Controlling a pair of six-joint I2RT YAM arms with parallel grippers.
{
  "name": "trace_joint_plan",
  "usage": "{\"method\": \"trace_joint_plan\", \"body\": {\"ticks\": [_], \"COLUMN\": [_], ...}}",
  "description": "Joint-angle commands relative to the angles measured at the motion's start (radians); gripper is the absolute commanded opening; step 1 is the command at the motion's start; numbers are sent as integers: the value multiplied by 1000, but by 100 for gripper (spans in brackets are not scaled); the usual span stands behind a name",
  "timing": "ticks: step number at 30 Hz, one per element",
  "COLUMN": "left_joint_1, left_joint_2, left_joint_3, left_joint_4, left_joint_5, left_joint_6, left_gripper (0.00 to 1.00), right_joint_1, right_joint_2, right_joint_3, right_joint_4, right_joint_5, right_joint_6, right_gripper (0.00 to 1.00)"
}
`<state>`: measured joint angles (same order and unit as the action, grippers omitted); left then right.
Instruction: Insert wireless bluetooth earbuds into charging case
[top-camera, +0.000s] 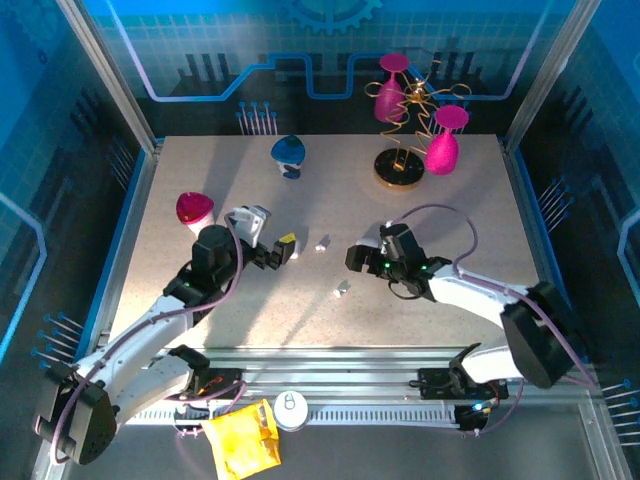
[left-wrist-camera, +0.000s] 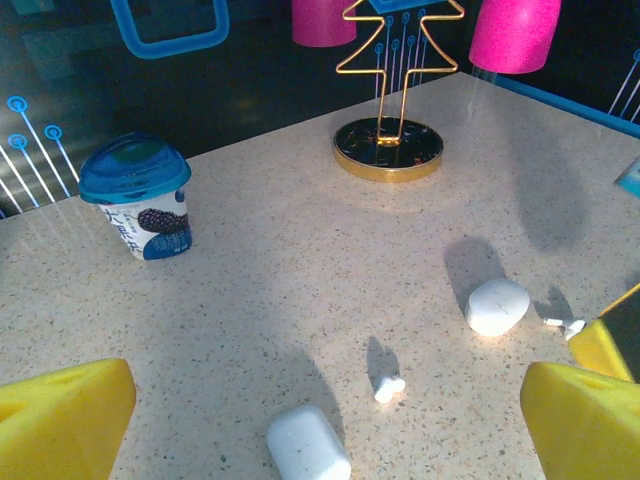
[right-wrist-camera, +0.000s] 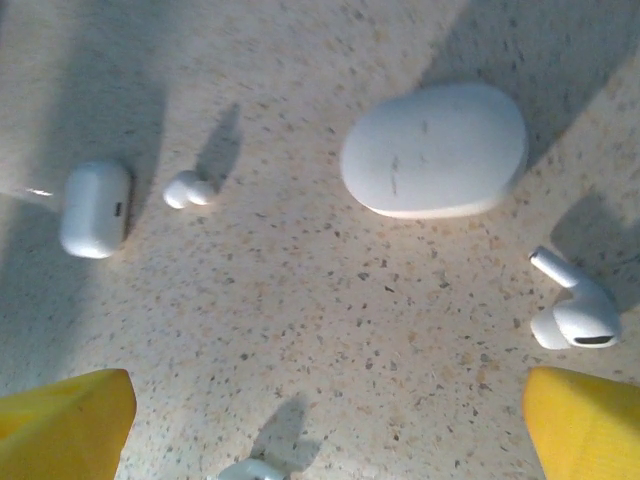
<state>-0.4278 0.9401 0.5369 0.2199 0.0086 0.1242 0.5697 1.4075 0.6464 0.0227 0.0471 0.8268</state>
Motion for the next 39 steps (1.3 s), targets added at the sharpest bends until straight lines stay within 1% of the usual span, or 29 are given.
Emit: {"method": "trace_joint_plan", "body": {"ticks": [1, 9, 15, 16, 18, 23, 26, 30, 31, 34, 35, 37, 39], "left_joint_1": [-4, -9, -11, -11, -11, -12, -12, -12, -12, -12, -12, -12, -12], "left_joint_2": [-18, -21, -35, -39, -48, -68, -79, -96, -100, -109, -110, -106, -102], "left_joint_3": [-7, -20, -32, -34, -35, -35, -35, -41, -44, -47, -46, -45, -42], "left_joint_4": [-22, -19, -17, -22, -29, -55, -66, -76, -78, -82, -80, -79, -76], "left_joint_5": [5, 5, -1, -5, -14, -25, -29, -31, -33, -33, -33, -33, -31], "left_joint_6": [7, -22, -52, -54, -58, -55, -58, -70, -72, -77, -77, -77, -78], "left_gripper": [99, 99, 99, 99, 99, 99, 99, 99, 99, 99, 99, 99, 99], "right_joint_1": [-15, -78, -115, -119, -122, -122, -120, -120, -119, -119, -119, -119, -120], "right_joint_2": [69, 216, 319, 339, 374, 473, 503, 453, 435, 387, 375, 362, 360], "right_joint_3": [65, 143, 226, 270, 318, 450, 507, 489, 477, 437, 427, 414, 406], "right_joint_4": [53, 75, 48, 25, -10, -88, -136, -121, -121, -100, -102, -105, -111], "right_joint_5": [-1, -28, -55, -53, -50, -77, -89, -81, -72, -83, -91, -104, -100], "right_joint_6": [113, 88, 31, 12, -26, -146, -227, -363, -406, -554, -595, -679, -729], "right_gripper": [99, 81, 79, 78, 74, 71, 69, 69, 71, 86, 89, 91, 90]}}
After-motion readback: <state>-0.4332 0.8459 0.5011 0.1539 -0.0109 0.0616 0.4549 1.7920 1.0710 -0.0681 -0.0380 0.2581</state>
